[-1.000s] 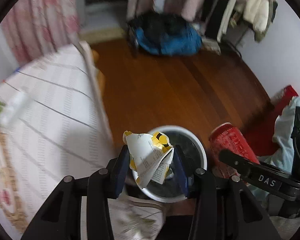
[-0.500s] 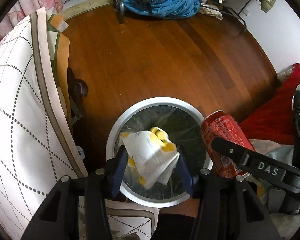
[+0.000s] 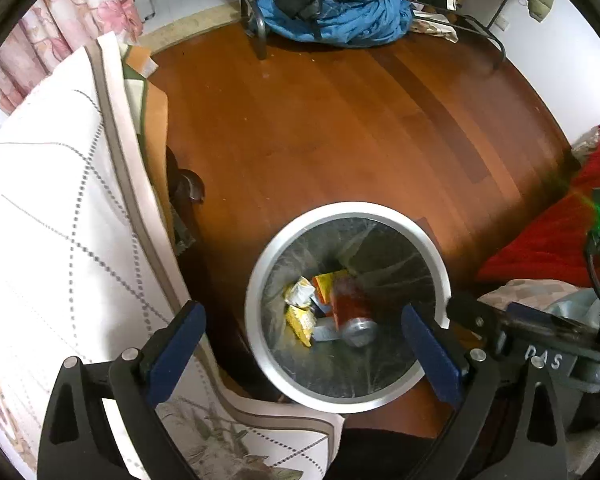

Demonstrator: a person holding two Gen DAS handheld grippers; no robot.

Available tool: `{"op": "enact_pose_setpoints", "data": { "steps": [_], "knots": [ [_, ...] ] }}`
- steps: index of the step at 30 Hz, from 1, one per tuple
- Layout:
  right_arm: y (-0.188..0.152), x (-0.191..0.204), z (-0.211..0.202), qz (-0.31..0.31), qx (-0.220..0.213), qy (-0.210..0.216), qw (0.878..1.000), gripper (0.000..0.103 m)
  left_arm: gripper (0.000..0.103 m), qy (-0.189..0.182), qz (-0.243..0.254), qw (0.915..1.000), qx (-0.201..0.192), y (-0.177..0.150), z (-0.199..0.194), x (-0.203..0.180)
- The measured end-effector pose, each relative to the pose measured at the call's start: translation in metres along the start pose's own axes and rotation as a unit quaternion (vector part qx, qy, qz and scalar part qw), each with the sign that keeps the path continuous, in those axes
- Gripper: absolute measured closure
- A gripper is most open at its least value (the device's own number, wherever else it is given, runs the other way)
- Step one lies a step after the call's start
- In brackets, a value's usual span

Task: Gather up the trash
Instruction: 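Carry the can and wrapper over the bin and open both tools, then move both open tools back toward the table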

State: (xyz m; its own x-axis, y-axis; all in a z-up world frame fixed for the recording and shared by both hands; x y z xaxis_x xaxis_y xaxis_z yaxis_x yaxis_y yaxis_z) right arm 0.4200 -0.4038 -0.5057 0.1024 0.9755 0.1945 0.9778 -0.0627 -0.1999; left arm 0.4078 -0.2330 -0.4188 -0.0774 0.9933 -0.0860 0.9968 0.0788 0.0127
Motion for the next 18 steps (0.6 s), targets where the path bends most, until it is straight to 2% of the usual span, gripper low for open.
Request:
{"op": "enact_pose_setpoints", "data": {
  "steps": [4, 8, 14, 18],
  "knots": [
    [-0.011, -0.001, -0.014, -0.014, -0.010, -0.038, 0.999, 0.003, 0.003, 0.012, 0.001, 0.9998, -0.016, -0.002, -0.013, 0.004],
    [-0.024, -0.001, -0.030, -0.019, -0.020, -0.053, 0.998, 0.003, 0.002, 0.018, 0.000, 0.9995, -0.027, -0.005, -0.025, 0.005],
    [-0.043, 0.004, -0.069, -0.020, -0.049, -0.042, 0.998, 0.003, 0.002, 0.021, 0.000, 0.9983, -0.054, -0.014, -0.061, 0.009],
    [-0.055, 0.020, -0.106, -0.022, -0.078, -0.027, 0.996, 0.003, 0.002, 0.018, -0.010, 0.9960, -0.087, -0.018, -0.104, 0.022]
  ]
}}
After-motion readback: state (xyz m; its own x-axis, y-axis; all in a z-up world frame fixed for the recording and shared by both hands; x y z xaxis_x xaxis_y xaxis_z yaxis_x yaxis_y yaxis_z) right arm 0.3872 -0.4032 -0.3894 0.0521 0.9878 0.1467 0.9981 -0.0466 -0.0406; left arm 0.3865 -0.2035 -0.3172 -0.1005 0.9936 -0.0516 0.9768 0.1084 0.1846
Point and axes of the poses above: each gripper's, at about its wrist camera, not at the fingertips, and z roughly the way its jaws point, x to its left, y to its top, the point moved 9 cm from there along z, roughly the way its jaws point, and after that the axes turned 13 degrees about x, right-handed, at the moved point
